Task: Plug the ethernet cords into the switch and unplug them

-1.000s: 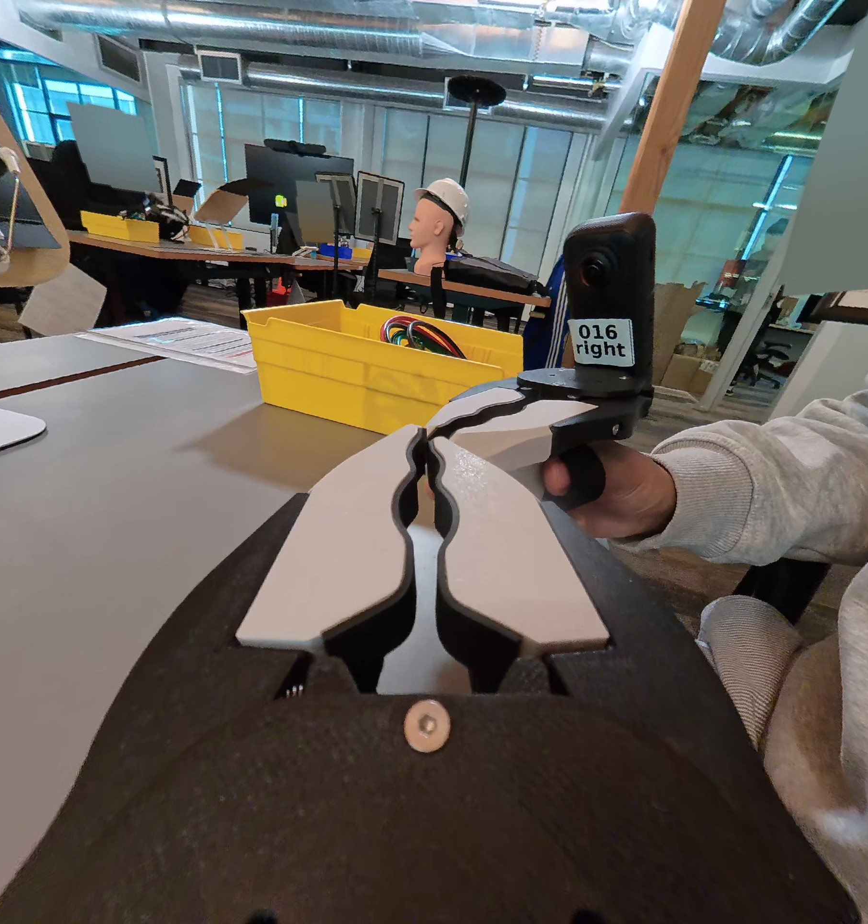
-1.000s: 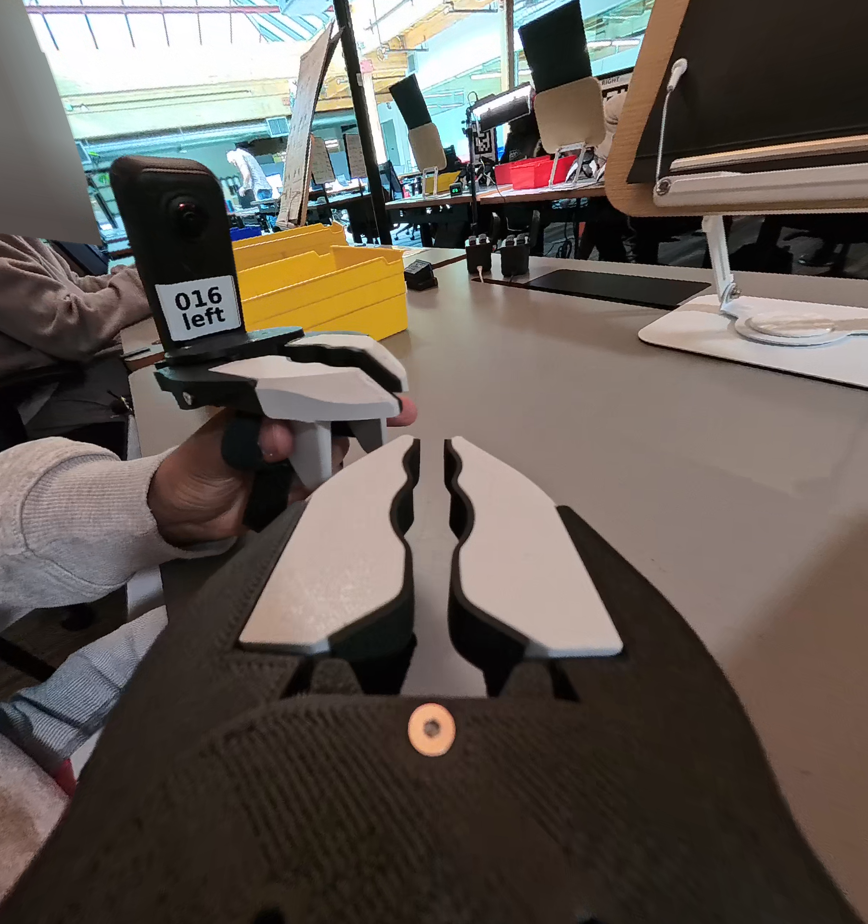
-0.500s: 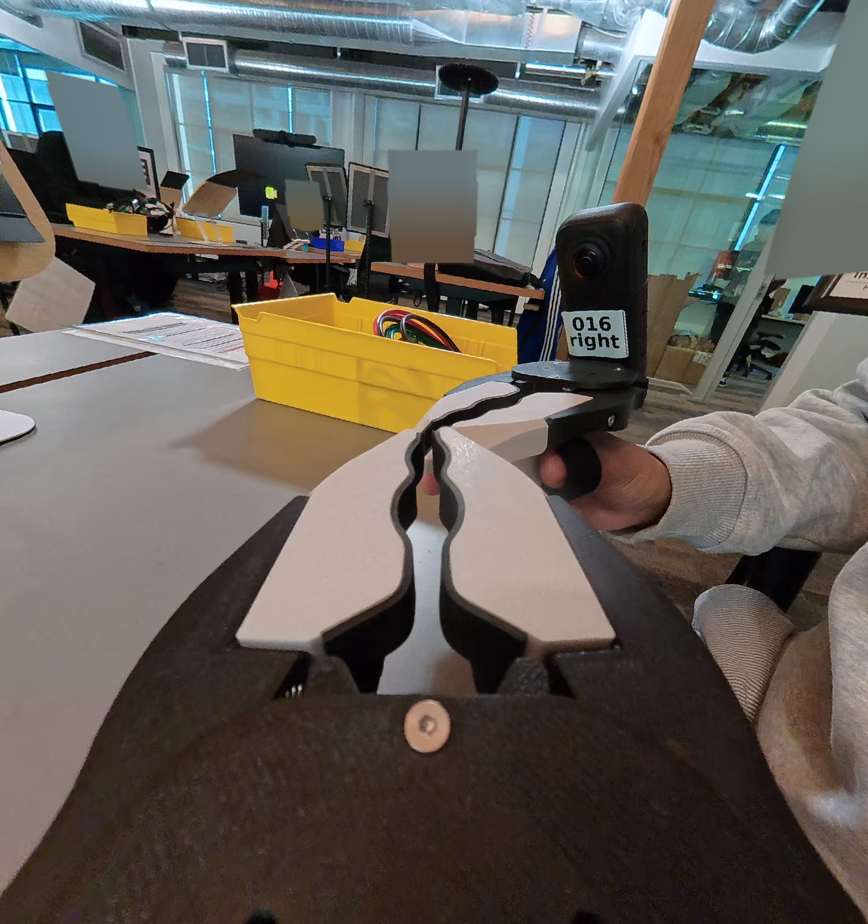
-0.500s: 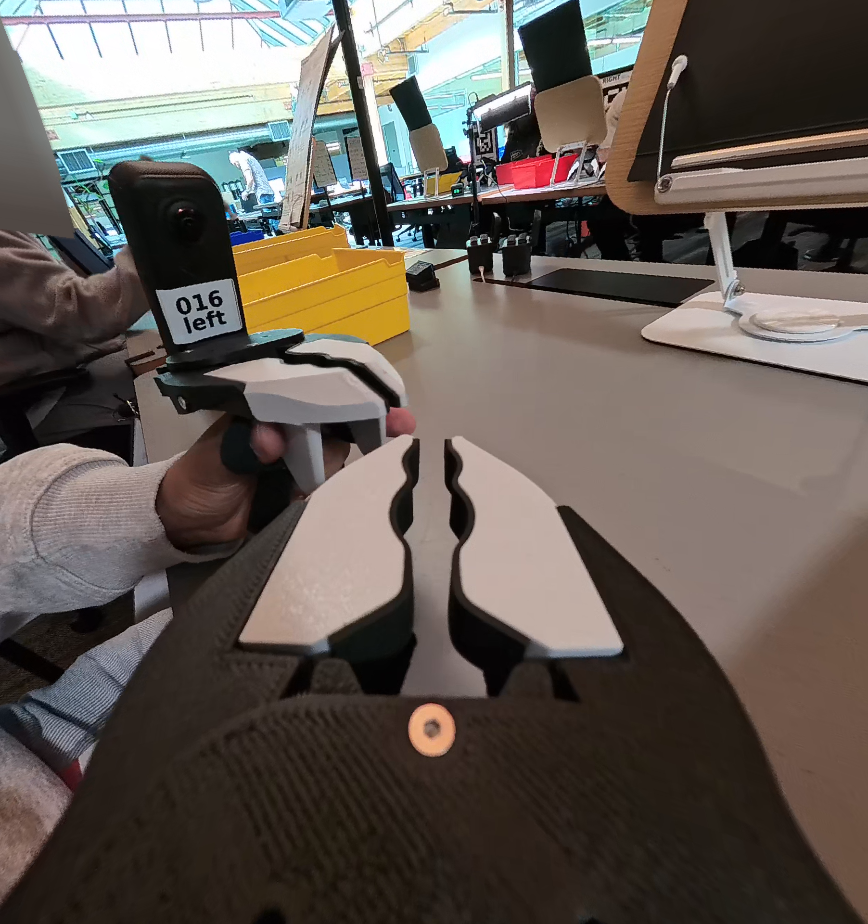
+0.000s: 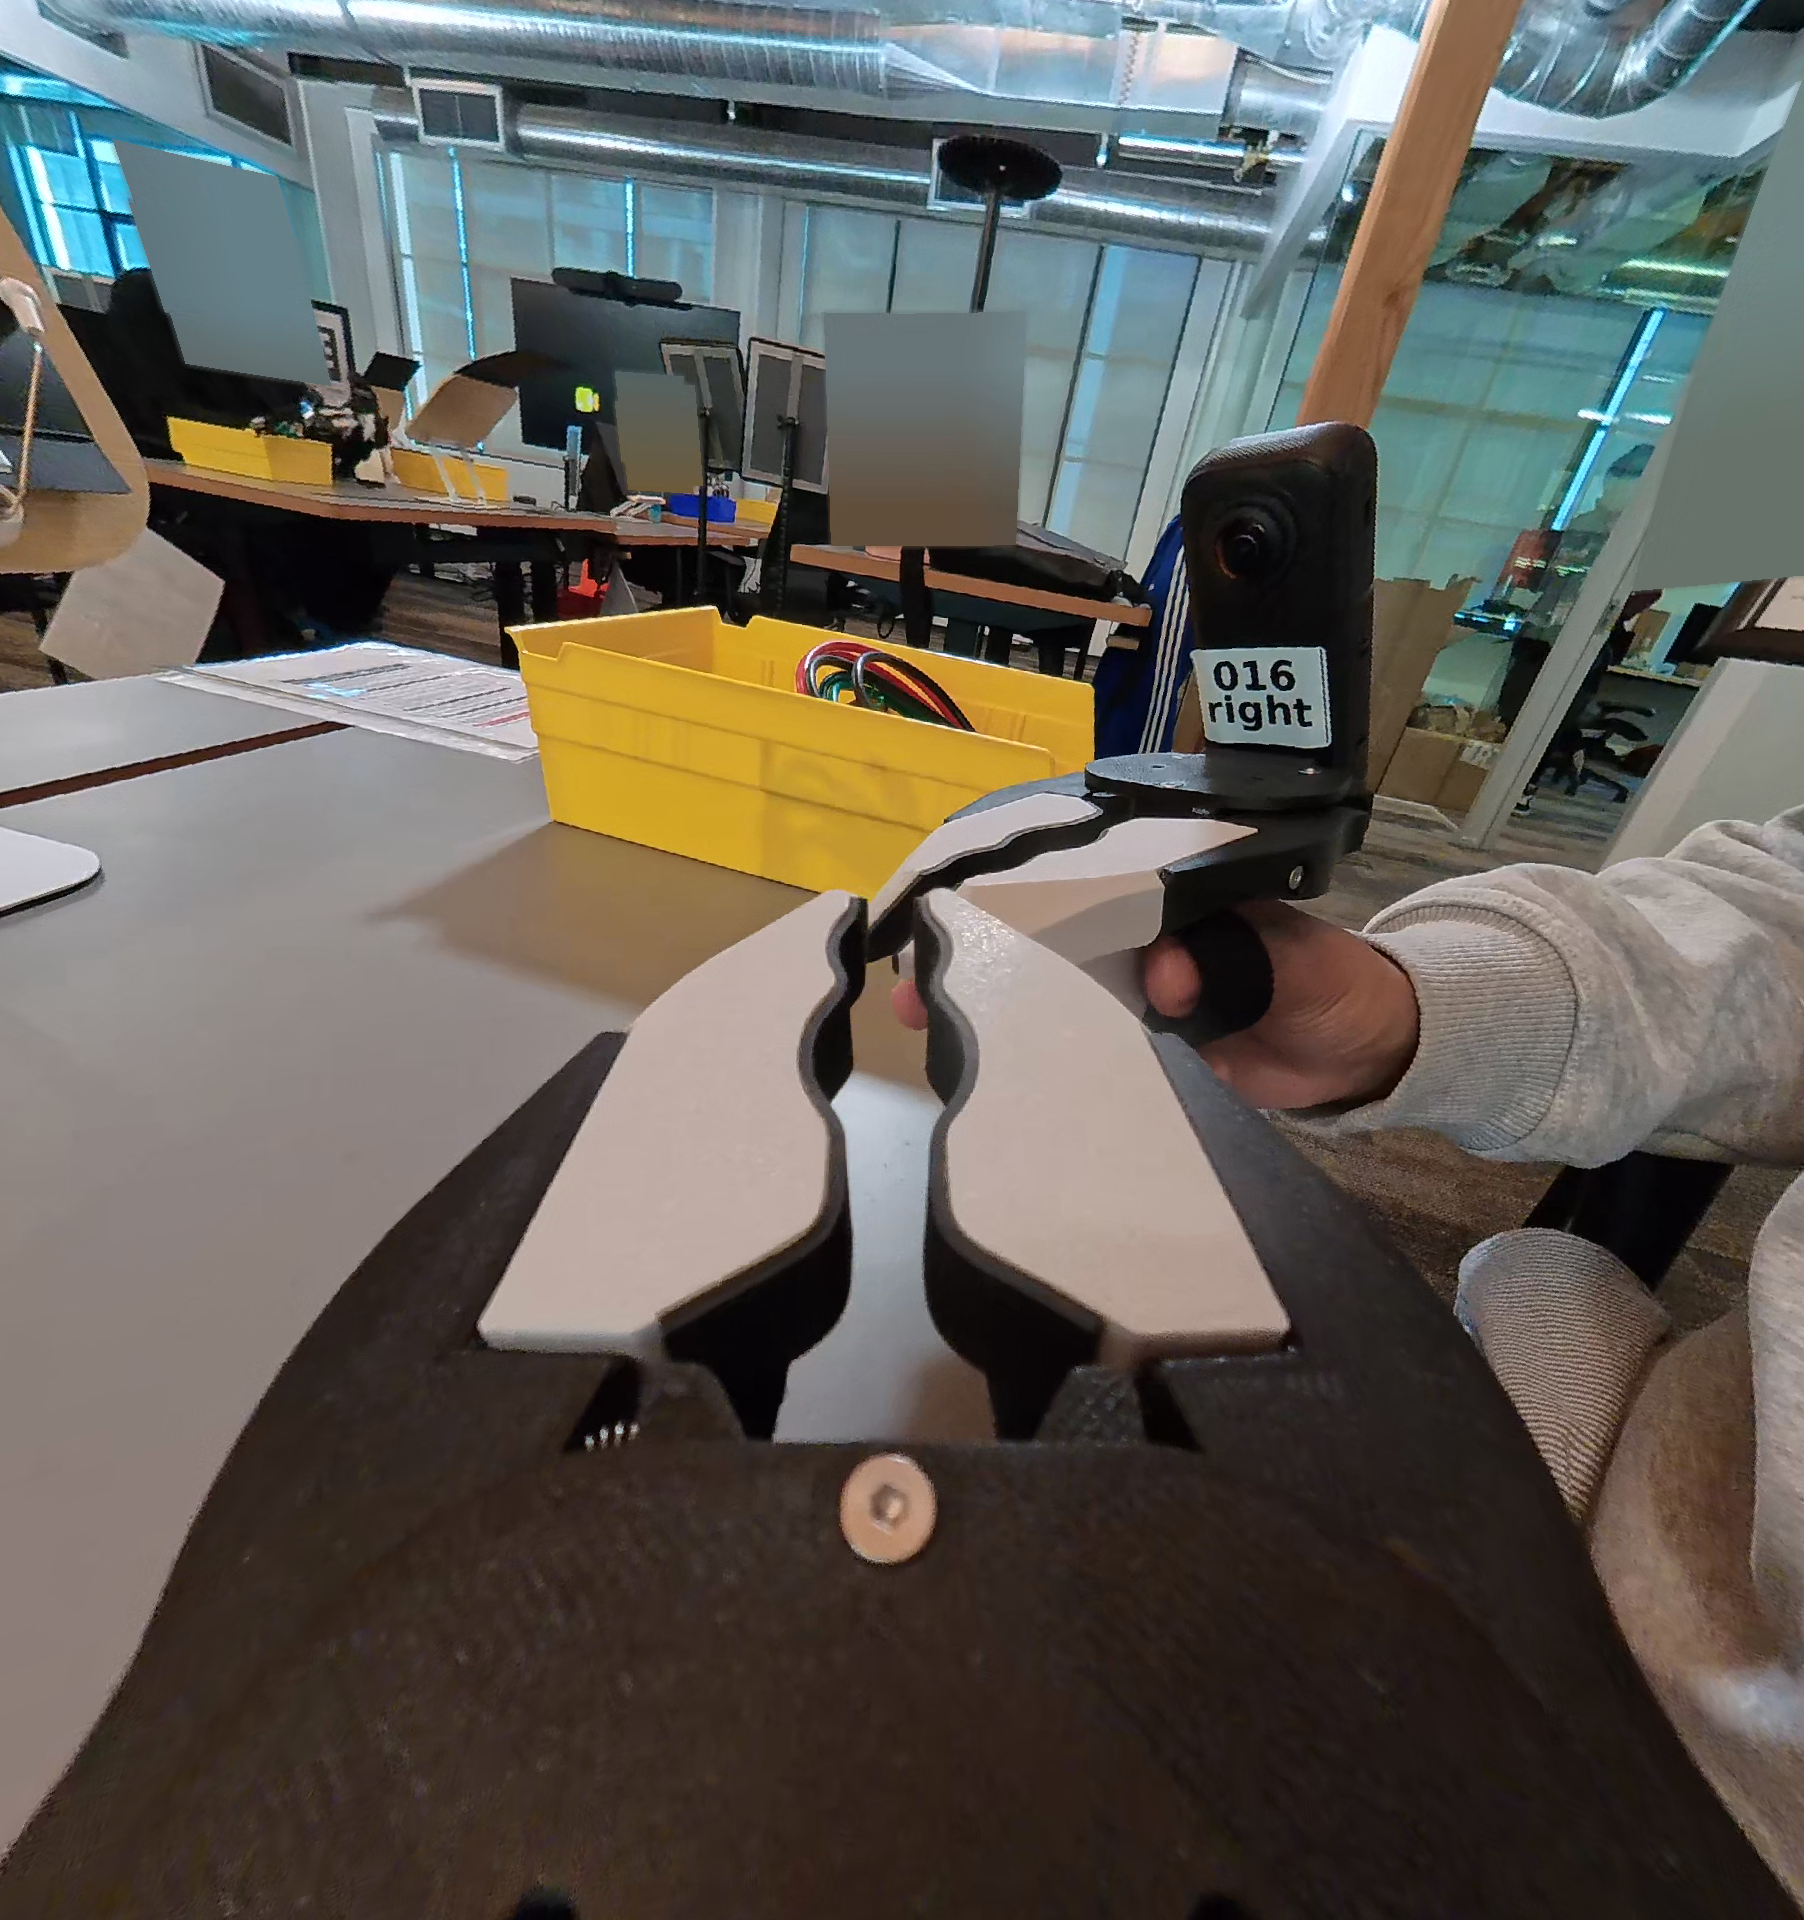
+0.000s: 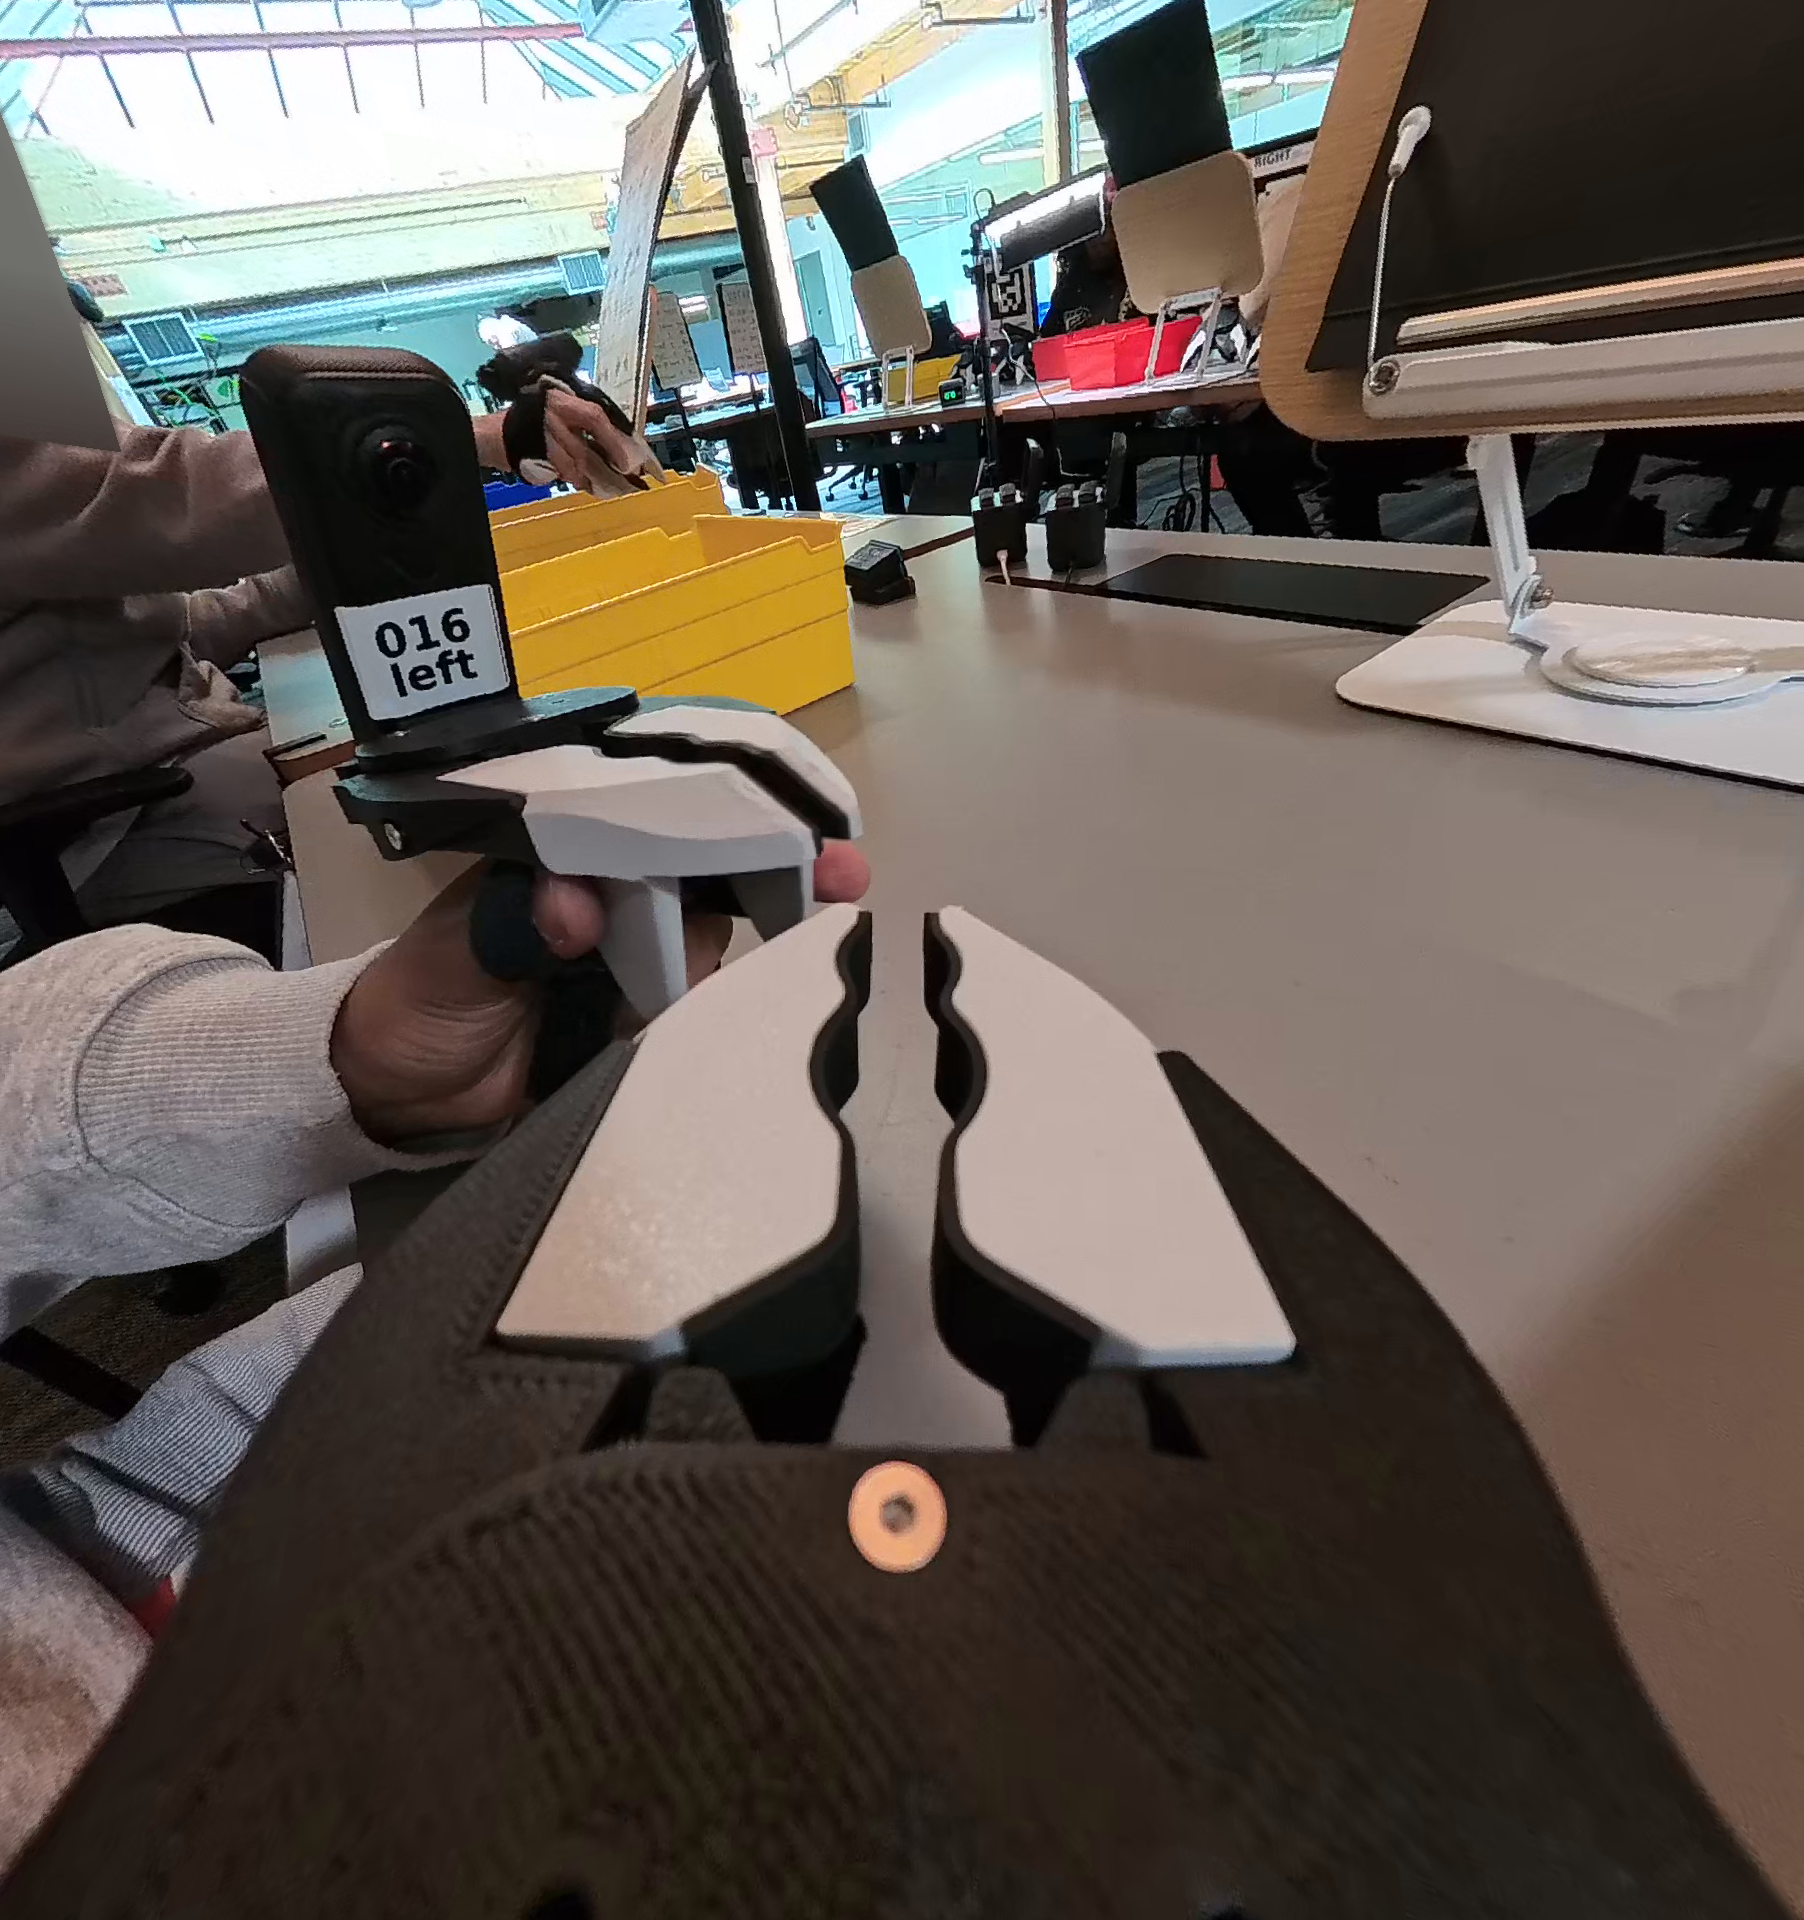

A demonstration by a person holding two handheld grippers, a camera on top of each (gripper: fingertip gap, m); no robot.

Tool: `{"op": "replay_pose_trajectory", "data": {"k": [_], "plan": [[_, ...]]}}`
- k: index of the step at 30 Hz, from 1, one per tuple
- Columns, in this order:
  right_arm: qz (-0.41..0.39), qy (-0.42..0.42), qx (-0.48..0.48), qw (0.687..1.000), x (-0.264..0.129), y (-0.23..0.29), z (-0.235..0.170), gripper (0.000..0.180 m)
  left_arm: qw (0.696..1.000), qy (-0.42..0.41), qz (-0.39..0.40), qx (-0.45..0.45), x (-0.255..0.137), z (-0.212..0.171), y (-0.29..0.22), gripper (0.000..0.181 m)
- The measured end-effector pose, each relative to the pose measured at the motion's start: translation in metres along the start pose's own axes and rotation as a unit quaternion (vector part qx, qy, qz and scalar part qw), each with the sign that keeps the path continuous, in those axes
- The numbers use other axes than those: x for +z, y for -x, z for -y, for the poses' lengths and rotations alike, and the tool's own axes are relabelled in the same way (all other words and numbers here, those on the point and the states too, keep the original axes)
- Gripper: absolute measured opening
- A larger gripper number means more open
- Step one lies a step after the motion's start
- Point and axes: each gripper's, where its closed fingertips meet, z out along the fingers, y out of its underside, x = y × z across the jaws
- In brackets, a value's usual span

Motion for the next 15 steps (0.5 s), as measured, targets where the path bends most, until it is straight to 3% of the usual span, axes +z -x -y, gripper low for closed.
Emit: {"op": "replay_pose_trajectory", "data": {"k": [15], "plan": [[0.0, 0.001, 0.002, 1.0, 0.0, 0.0, -0.0006, 0.009, 1.0, 0.018, 0.021, 0.001, 0.0063, -0.0054, 0.0041, 0.056]]}}
